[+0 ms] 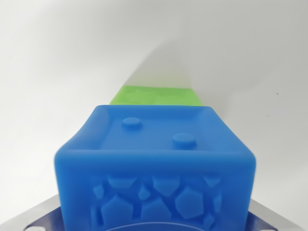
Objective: Stack cube
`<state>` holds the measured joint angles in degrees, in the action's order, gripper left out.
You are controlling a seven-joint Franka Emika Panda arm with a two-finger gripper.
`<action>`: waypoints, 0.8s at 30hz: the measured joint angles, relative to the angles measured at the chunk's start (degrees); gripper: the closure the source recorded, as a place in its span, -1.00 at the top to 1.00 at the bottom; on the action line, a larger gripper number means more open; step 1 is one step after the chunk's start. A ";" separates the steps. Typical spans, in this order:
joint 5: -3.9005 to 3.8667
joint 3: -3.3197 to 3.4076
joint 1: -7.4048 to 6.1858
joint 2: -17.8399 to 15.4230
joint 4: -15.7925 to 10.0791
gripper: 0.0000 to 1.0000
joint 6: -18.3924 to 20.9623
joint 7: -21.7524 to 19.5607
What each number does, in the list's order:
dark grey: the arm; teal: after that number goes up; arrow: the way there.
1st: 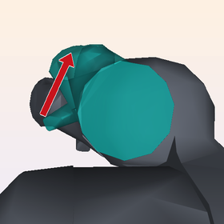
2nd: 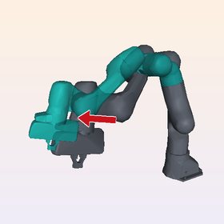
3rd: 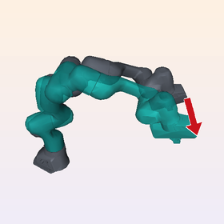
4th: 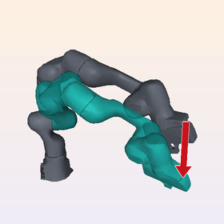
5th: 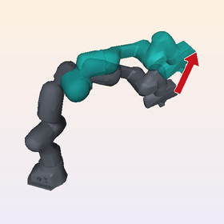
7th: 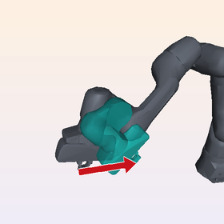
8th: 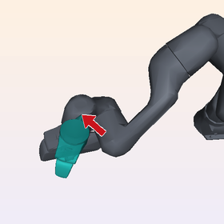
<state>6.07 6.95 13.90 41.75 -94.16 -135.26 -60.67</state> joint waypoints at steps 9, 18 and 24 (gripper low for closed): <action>0.05 -0.20 0.15 1.15 0.18 -1.00 -0.94 0.03; 0.06 -0.40 0.32 1.91 0.33 -1.00 -1.67 0.04; 0.06 -0.44 0.34 1.96 0.35 1.00 -1.74 0.04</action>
<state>6.13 6.51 14.24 43.71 -93.81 -137.00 -60.62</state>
